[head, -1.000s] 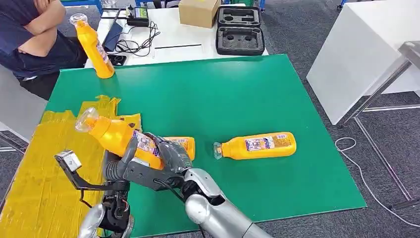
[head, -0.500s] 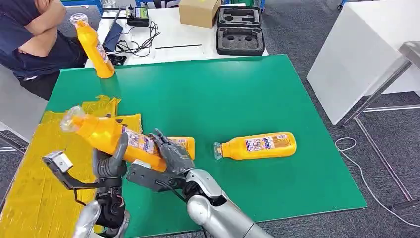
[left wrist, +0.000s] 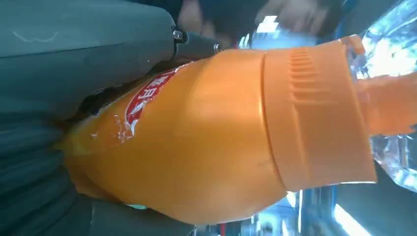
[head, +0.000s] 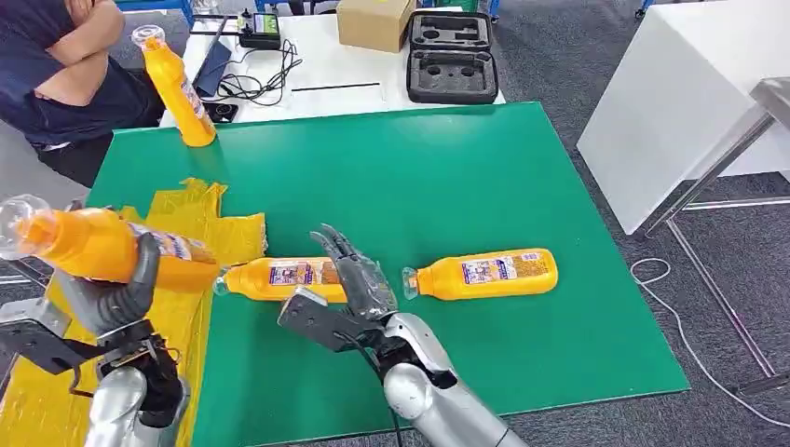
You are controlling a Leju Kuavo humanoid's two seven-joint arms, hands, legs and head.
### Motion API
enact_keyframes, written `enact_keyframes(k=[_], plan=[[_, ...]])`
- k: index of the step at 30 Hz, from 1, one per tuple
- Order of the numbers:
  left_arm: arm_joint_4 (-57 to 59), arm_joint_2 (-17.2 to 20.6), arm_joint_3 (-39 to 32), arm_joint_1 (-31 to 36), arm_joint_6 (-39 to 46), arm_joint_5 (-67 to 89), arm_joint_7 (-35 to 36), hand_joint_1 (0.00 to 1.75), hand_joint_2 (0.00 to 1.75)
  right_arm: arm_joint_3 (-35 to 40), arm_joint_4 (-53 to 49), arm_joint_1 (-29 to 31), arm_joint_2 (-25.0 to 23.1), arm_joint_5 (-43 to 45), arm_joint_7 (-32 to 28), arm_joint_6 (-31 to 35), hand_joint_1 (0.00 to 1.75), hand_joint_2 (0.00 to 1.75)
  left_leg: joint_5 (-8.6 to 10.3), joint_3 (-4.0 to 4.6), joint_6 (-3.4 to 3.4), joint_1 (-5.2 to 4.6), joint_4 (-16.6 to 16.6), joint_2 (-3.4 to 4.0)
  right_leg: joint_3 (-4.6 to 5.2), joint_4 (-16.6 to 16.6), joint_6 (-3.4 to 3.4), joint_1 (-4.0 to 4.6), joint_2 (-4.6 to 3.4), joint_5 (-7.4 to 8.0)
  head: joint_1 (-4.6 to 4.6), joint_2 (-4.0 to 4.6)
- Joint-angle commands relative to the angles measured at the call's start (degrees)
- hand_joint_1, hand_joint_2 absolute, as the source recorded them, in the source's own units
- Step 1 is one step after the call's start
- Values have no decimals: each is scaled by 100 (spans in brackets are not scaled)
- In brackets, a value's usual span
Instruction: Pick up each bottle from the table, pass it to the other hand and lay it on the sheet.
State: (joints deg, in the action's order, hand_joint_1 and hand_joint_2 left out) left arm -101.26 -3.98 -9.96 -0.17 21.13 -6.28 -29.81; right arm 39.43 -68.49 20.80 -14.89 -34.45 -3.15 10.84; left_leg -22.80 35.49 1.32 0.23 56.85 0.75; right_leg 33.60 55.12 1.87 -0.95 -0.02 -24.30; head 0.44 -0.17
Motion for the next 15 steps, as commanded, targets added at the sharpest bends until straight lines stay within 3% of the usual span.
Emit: enact_keyframes(k=[1,2,7,9,13,15], plan=[[102,122,-544,250,70,108,-44,175,175,-188,-417,-71,393,32,-34,-57,0,0,-4,-11,-4,5,0,-14,-16,-3,-7,5,11,-5,-2,0],[102,122,-544,250,70,108,-44,175,175,-188,-417,-71,393,32,-34,-57,0,0,-5,-14,-5,5,2,-21,-20,-1,-8,5,18,-9,-2,0],[533,473,-459,218,1887,2453,-691,175,175,-182,-741,-132,515,162,-192,11,0,0,-8,-19,-5,4,0,-13,-25,-3,-8,3,9,-9,-2,-2],[713,75,-1011,299,1887,3765,-897,175,175,-161,-833,-166,522,152,-161,-15,0,0,-11,-29,-8,6,-2,-18,-35,-3,-12,4,13,-13,-2,0],[750,-374,-1461,-9,1887,5545,-1019,175,175,-333,-1053,-287,584,41,-21,21,0,0,-6,-28,-4,-1,-9,-13,-31,-9,-7,-3,10,-8,-2,0],[830,-440,-1353,-235,1887,6047,-963,175,175,-493,-1127,-307,593,-40,60,-34,0,0,-10,-33,-4,2,-7,-4,-36,-11,-7,0,1,-7,0,0]])
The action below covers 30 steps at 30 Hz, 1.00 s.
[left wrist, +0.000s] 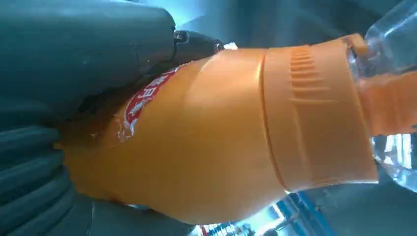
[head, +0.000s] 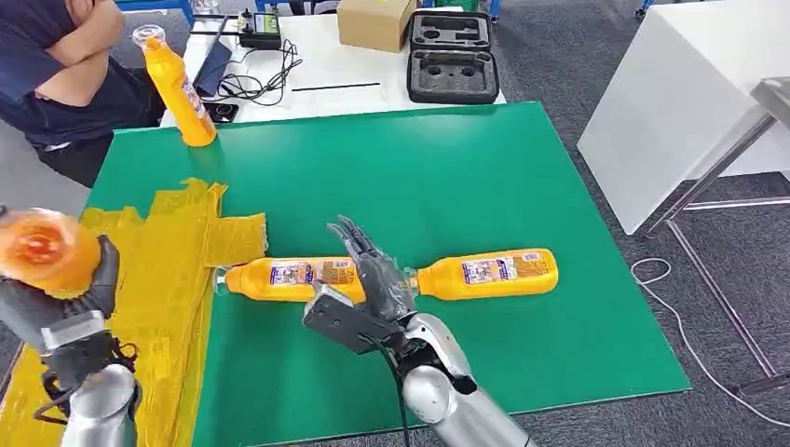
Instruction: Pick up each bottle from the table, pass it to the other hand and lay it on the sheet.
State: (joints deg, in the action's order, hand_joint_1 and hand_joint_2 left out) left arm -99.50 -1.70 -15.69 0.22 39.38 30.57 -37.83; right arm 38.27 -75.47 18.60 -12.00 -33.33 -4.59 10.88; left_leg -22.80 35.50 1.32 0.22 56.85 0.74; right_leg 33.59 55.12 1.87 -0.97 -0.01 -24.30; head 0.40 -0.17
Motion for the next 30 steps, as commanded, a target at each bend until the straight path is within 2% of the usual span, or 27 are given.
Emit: enact_keyframes(k=[1,7,12,20,23,25,30], plan=[[728,-667,-652,-382,62,2545,-51,175,175,-440,-435,-68,313,-204,240,-91,0,0,-8,-28,-2,-2,-9,1,-28,-10,-4,-2,-5,-5,2,0],[1372,-453,62,-751,62,3253,663,175,175,-680,-424,-20,314,-219,182,-173,0,0,-5,-25,-3,-4,-10,-10,-24,-8,-5,-4,7,-7,0,0],[1490,-542,94,-849,62,3629,653,175,175,-667,-455,-70,339,-211,149,-195,0,0,-11,-32,-5,-4,-6,-17,-32,-7,-9,-1,13,-13,2,0],[2797,-139,956,-1007,62,4269,1438,175,175,-629,-427,-125,378,-114,8,-274,0,0,-4,-24,-4,-6,-13,-11,-23,-11,-6,-2,8,-6,2,0],[3266,-213,915,-1053,62,4269,1368,175,175,-548,-272,-58,356,-105,-84,-260,0,0,-7,-34,-4,-7,-15,-3,-31,-14,-6,-4,0,-6,0,0],[3874,-128,1037,-1008,62,4315,1560,175,175,-427,-133,34,377,-22,-143,-298,0,0,-9,-30,-5,-7,-13,-3,-28,-12,-7,-3,-1,-6,2,0],[4417,-129,864,-904,62,4521,1603,175,175,-261,-49,74,411,124,-221,-243,0,0,-14,-44,-8,-3,-13,3,-44,-13,-11,-2,-8,-9,2,0]])
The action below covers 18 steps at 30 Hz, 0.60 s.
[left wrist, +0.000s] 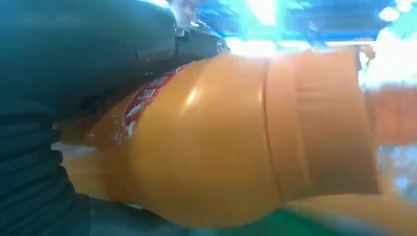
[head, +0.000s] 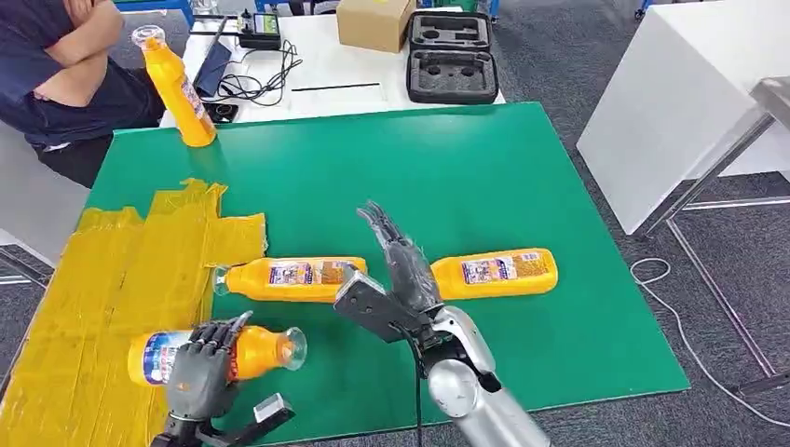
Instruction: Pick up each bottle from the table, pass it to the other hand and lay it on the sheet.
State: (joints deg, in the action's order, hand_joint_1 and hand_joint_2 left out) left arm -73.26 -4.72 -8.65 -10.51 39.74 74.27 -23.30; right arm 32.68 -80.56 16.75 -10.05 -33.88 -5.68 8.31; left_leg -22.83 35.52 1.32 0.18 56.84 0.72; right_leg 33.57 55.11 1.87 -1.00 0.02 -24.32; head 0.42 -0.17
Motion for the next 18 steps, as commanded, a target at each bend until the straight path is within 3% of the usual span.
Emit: enact_keyframes(k=[1,4,5,6,7,13,17,18], plan=[[1825,183,172,184,26,163,166,175,175,308,453,262,223,186,-100,14,0,0,-13,-43,-8,2,-12,16,-36,-13,-10,4,-22,-3,0,0],[2281,312,282,398,26,54,343,175,175,333,384,241,290,218,-23,23,0,0,-6,-37,-8,-4,-12,-7,-30,-5,-8,-3,3,-5,0,0],[2573,396,398,511,26,65,510,44,175,336,349,219,318,223,-9,28,0,0,-10,-51,-13,3,-11,-6,-49,-9,-11,4,-1,-11,0,0],[2640,434,435,554,26,18,573,0,175,334,321,196,339,224,-7,30,0,0,-9,-64,-12,-2,-14,-18,-65,-7,-5,0,6,-15,4,0],[2843,469,469,645,26,-34,732,0,0,321,282,173,343,227,3,38,0,0,-10,-77,-12,-4,-19,-25,-78,-8,1,-3,14,-18,2,0],[2924,647,837,706,26,-355,978,0,0,253,135,20,391,202,36,65,0,0,-64,-168,-8,-7,-26,-56,-121,-4,-15,-6,48,-72,7,0],[2652,772,1099,680,26,-658,1103,0,0,200,88,-36,408,160,54,79,0,0,-64,-188,-9,-3,-15,-78,-148,4,-11,-1,71,-79,2,0],[2604,784,1132,672,26,-683,1114,0,0,198,94,-30,403,158,55,79,0,0,-53,-160,-12,-1,-20,-61,-116,-2,-15,1,54,-61,0,0]])
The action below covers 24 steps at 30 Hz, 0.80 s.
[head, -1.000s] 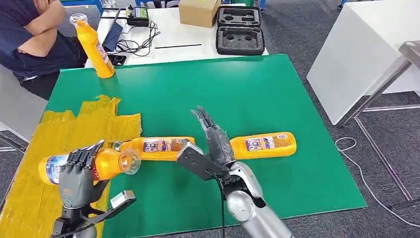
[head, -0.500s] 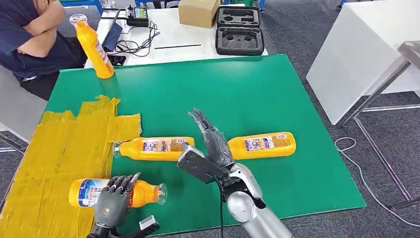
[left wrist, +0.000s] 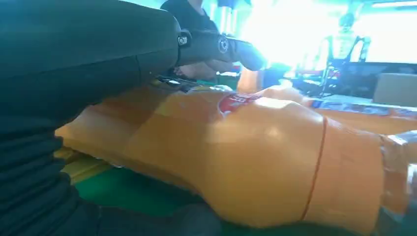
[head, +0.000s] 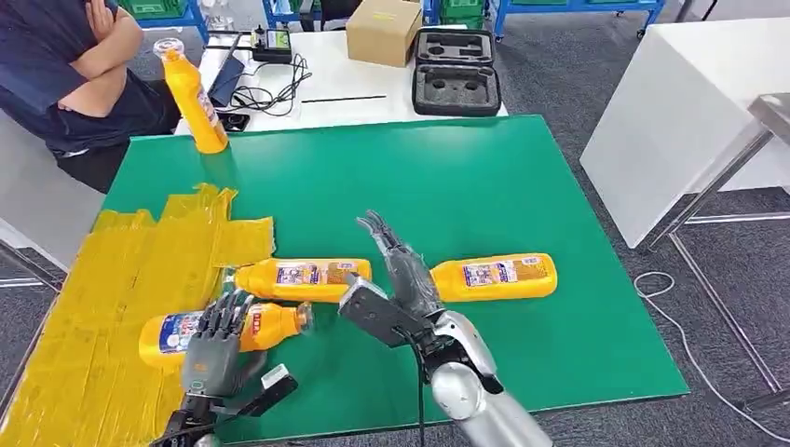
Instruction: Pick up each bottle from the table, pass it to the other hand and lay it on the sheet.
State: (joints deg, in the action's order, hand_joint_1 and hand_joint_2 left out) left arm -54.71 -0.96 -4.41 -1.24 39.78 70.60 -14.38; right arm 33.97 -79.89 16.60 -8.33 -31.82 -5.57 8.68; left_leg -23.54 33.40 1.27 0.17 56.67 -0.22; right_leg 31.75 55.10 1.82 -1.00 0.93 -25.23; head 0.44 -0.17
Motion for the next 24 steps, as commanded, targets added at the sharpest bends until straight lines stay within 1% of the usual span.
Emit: enact_keyframes(k=[1,2,3,6,8,9,11,12,14,15,16,17,18,19,20,21,24], plan=[[749,408,708,-254,22,-315,222,0,0,69,27,-15,230,-47,44,41,0,0,14,34,-6,-2,-2,27,47,2,-8,-1,-31,22,0,0],[749,408,708,-254,22,-315,222,0,0,69,27,-15,230,-47,44,41,0,0,8,19,-6,-1,0,26,30,2,-7,-1,-29,15,-2,0],[749,408,708,-254,22,-315,222,0,0,69,27,-15,230,-47,44,41,0,0,12,37,-8,-1,-4,39,52,-2,-10,0,-43,24,0,0],[676,442,805,-290,22,-432,255,0,0,68,41,-8,222,-54,47,38,0,0,11,-22,-17,-4,-2,16,-7,1,-9,-7,-19,7,0,0],[402,506,931,-367,22,-718,173,0,0,56,56,-12,222,-62,52,33,0,0,21,-6,-6,0,-4,25,7,-5,-6,-5,-29,17,0,0],[228,529,964,-413,22,-892,98,0,0,49,74,-3,224,-61,52,34,0,0,18,-20,-3,-2,1,15,-12,1,1,-7,-17,7,0,0],[-464,587,1025,-614,22,-1515,-197,0,0,1,73,-23,259,-61,47,34,0,0,15,-8,-7,1,2,24,-5,-1,2,-7,-27,9,0,0],[-690,617,1040,-678,22,-1550,-181,0,0,-19,69,-30,277,-61,45,38,0,0,13,-8,-7,0,5,18,-10,3,6,-8,-21,4,0,0],[-1566,636,1022,-874,19,-2257,-420,0,0,-115,46,-71,324,-32,-4,69,0,0,8,6,-11,6,12,25,7,3,1,0,-28,6,0,0],[-2116,650,992,-979,-4,-2560,-529,0,0,-172,-12,-116,387,41,-83,40,0,0,4,3,-16,5,11,19,7,3,2,3,-22,3,-2,0],[-2724,631,931,-1063,-55,-2967,-707,0,0,-262,-94,-170,455,101,-203,61,0,0,4,17,-15,10,17,16,24,5,2,8,-18,3,-2,0],[-3109,604,882,-1114,-94,-3161,-765,0,0,-336,-152,-196,498,123,-278,83,0,0,7,16,-13,5,12,15,31,4,2,4,-16,2,0,0],[-3471,581,845,-1160,-114,-3397,-886,0,0,-431,-219,-231,536,221,-396,90,0,0,6,36,-14,11,22,10,45,7,-1,10,-12,5,-2,-2],[-3693,564,792,-1202,-134,-3478,-900,0,0,-520,-263,-266,595,311,-493,60,0,0,11,35,-12,9,17,14,44,4,-2,8,-14,9,-2,0],[-4014,569,805,-1224,-104,-3869,-1202,0,0,-614,-339,-338,698,488,-780,38,0,0,6,58,-13,18,33,13,68,10,-4,17,-14,8,0,0],[-4170,597,770,-1253,-147,-3902,-1167,0,0,-732,-356,-420,807,576,-939,8,0,0,16,62,-8,13,23,20,70,4,-2,12,-23,14,-4,0],[-4163,596,753,-1271,-149,-3898,-1156,0,0,-765,-353,-449,829,587,-982,-14,0,0,19,84,-3,8,20,18,44,2,4,6,-21,15,0,0]])
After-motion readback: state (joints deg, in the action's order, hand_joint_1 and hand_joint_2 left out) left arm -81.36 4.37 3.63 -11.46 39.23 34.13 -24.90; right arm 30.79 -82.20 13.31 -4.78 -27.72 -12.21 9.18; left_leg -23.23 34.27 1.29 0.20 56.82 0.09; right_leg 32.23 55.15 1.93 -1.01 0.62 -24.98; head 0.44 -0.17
